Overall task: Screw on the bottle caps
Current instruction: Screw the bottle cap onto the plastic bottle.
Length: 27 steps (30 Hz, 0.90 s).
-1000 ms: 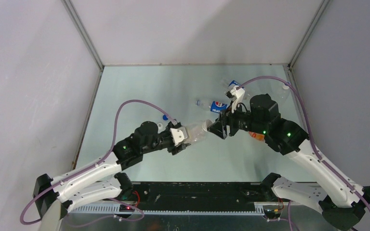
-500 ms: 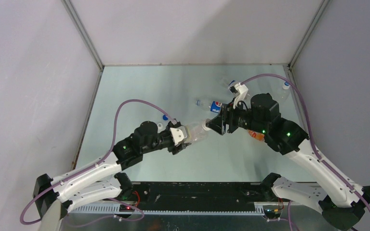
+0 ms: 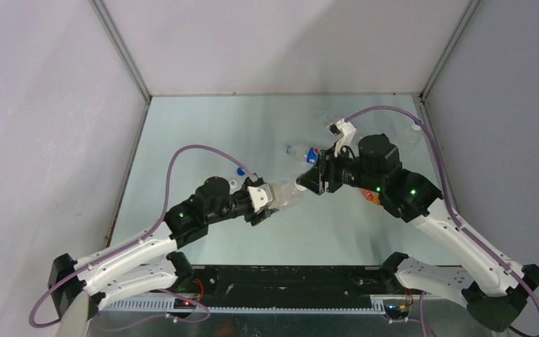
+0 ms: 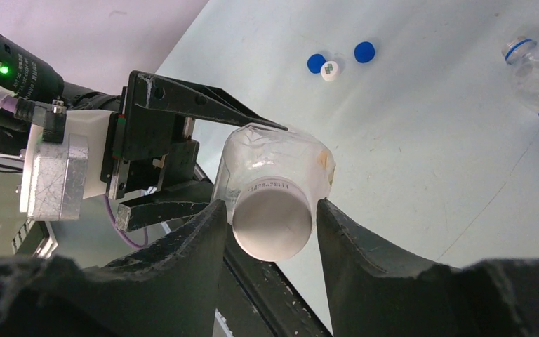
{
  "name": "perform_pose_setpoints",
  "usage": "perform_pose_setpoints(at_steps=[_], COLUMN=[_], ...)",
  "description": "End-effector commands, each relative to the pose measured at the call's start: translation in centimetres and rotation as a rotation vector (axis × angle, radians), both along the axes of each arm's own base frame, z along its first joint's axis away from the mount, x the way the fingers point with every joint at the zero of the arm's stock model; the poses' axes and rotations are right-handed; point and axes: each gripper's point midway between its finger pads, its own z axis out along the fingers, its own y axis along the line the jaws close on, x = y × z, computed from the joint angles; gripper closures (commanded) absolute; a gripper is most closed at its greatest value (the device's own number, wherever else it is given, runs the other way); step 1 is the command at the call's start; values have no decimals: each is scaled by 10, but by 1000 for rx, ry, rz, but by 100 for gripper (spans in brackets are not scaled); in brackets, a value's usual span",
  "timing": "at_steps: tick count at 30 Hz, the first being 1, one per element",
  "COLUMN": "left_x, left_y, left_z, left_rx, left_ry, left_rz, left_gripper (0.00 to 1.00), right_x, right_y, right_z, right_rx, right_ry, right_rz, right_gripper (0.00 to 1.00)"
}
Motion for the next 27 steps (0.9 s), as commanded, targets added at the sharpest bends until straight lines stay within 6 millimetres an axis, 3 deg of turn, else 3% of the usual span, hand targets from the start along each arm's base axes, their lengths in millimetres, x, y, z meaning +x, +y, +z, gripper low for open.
perform_pose_setpoints(at_steps=[1, 16, 27], left_x=[1, 4, 1], left_y=[-5, -5, -3], left_z=[27, 28, 29], left_rx=[-84, -91, -104], left_ry=[-38, -25, -23], left_rz=[-10, 17, 10], left_gripper=[100, 100, 100], right_x=[-2, -9, -10], right_y=[3, 8, 10], right_z=[0, -8, -12], right_rx=[4, -9, -18], right_ry=[3, 45, 51], right_rz=[11, 60, 66], right_gripper=[49, 56, 52])
